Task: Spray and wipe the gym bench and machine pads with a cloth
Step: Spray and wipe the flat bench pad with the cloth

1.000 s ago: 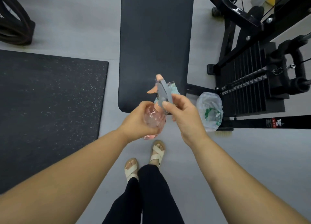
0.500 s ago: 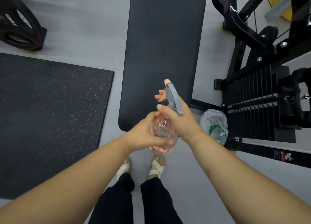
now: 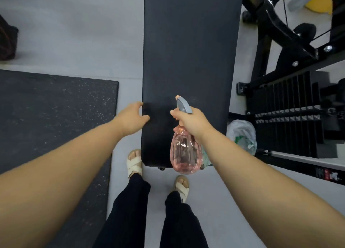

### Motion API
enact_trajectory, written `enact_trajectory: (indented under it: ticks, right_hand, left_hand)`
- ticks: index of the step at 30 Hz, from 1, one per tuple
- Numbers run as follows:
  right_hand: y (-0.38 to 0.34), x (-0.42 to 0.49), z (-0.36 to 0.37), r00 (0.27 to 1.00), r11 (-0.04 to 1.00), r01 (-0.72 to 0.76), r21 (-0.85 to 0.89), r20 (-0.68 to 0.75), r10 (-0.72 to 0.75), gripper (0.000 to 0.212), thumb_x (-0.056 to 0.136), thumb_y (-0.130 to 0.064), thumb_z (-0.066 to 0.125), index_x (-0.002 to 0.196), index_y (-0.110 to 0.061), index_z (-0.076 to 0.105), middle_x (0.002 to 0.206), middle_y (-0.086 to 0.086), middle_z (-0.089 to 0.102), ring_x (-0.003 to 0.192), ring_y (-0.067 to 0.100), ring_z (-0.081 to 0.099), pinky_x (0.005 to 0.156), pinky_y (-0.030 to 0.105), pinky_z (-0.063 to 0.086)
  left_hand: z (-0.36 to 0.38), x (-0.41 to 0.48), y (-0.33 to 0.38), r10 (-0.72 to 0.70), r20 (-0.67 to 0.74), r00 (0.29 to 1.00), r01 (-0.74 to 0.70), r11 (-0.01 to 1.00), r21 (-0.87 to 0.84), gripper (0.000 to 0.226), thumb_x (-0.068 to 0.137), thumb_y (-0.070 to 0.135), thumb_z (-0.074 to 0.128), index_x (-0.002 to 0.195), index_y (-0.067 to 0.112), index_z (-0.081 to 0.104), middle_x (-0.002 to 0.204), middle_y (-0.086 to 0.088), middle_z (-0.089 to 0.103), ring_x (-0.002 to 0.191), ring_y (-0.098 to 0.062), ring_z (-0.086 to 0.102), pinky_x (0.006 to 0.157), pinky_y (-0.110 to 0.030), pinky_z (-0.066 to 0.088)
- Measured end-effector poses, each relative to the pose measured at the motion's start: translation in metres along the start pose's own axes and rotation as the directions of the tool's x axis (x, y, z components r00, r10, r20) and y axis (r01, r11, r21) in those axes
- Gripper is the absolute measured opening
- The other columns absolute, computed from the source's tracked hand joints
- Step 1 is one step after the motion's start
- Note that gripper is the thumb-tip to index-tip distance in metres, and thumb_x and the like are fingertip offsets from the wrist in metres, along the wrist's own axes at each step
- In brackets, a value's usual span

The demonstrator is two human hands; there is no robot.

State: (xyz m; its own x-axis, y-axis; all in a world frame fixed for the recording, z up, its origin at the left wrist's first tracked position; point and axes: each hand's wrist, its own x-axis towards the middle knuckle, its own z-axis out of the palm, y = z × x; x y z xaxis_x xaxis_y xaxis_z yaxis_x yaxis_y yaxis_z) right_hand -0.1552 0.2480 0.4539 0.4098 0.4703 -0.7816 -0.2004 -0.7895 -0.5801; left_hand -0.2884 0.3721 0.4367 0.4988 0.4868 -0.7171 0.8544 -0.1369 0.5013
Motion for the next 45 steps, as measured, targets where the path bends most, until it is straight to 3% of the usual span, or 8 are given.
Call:
enact_trajectory:
  ticks: [3,8,14,20,27,31,39,45]
  right_hand:
    - [-0.004,0.01,0.02,0.997,0.999,-0.039,-0.034,-0.069,0.037,0.03,0.085,-0.023,0.055,0.095,0.005,0.058,0.077,0.006,0.055,0.057,0.016,0.067,0.073,0.035,0.049]
    - [-0.008,0.021,0.012,0.971,0.98,-0.125,0.154,-0.183,0.153,0.008,0.085,-0.019,0.055,0.085,-0.012,0.057,0.089,0.01,0.067,0.06,0.022,0.068,0.079,0.041,0.055]
    - [-0.018,0.037,-0.051,0.957,0.964,-0.093,0.25,-0.244,0.155,0.032,0.082,-0.04,0.069,0.097,-0.012,0.063,0.096,0.006,0.067,0.071,0.024,0.071,0.082,0.04,0.056]
    - [-0.043,0.049,-0.078,0.954,0.954,-0.11,0.28,-0.239,0.181,0.015,0.088,-0.021,0.061,0.085,-0.007,0.063,0.078,0.009,0.064,0.057,0.02,0.061,0.053,0.026,0.055]
    - [-0.078,0.068,-0.071,0.996,0.996,-0.039,0.083,-0.074,0.045,0.03,0.083,-0.034,0.069,0.1,-0.01,0.063,0.094,0.007,0.064,0.065,0.019,0.068,0.075,0.034,0.057]
    - [-0.096,0.073,-0.056,0.999,0.999,0.032,0.005,0.008,-0.032,0.018,0.088,-0.026,0.062,0.097,-0.01,0.061,0.092,0.005,0.063,0.061,0.018,0.066,0.068,0.03,0.054]
    - [-0.11,0.085,-0.058,0.999,0.998,-0.041,0.056,0.031,0.039,0.039,0.085,-0.036,0.067,0.114,-0.012,0.058,0.103,0.004,0.064,0.069,0.016,0.067,0.076,0.033,0.057]
    - [-0.13,0.092,-0.091,0.998,0.962,-0.035,0.272,-0.049,0.05,0.021,0.086,-0.029,0.067,0.097,-0.012,0.06,0.101,0.011,0.064,0.064,0.022,0.065,0.074,0.038,0.055]
  left_hand:
    - [-0.016,0.023,-0.004,-0.01,0.021,1.0,0.01,1.0,0.02,0.057,0.095,0.019,0.044,0.148,0.015,0.023,0.152,-0.008,0.029,0.137,-0.026,0.032,0.106,-0.029,0.027]
    - [-0.017,0.046,0.0,0.06,0.052,0.997,-0.063,0.997,0.051,0.058,0.095,0.018,0.044,0.148,0.017,0.022,0.155,-0.003,0.023,0.138,-0.023,0.029,0.107,-0.03,0.027]
    - [-0.006,0.067,0.018,0.056,0.078,0.995,-0.067,0.987,0.146,0.064,0.096,0.028,0.044,0.151,0.018,0.012,0.158,-0.001,0.002,0.138,-0.024,0.029,0.106,-0.031,0.029]
    - [-0.015,0.08,0.036,-0.06,-0.046,0.997,0.066,0.987,0.146,0.058,0.095,0.031,0.043,0.148,0.017,0.023,0.15,-0.009,0.022,0.119,-0.031,0.048,0.09,-0.033,0.039]
    - [-0.034,0.103,0.061,-0.033,-0.123,0.992,0.049,0.991,0.126,0.057,0.095,0.029,0.044,0.147,0.014,0.027,0.153,-0.004,0.019,0.128,-0.028,0.042,0.095,-0.032,0.037]
    - [-0.039,0.112,0.065,0.005,-0.122,0.992,0.013,0.989,0.146,0.053,0.093,0.025,0.045,0.144,0.015,0.034,0.15,-0.004,0.031,0.126,-0.026,0.044,0.09,-0.029,0.037]
    - [-0.053,0.117,0.057,0.001,-0.082,0.997,0.005,0.997,0.074,0.052,0.093,0.019,0.044,0.144,0.017,0.034,0.143,-0.004,0.042,0.124,-0.025,0.047,0.096,-0.029,0.037]
    - [-0.084,0.142,0.088,0.142,-0.194,0.971,-0.081,0.953,0.293,0.055,0.093,0.027,0.045,0.145,0.019,0.031,0.156,-0.003,0.013,0.139,-0.026,0.026,0.108,-0.04,0.03]
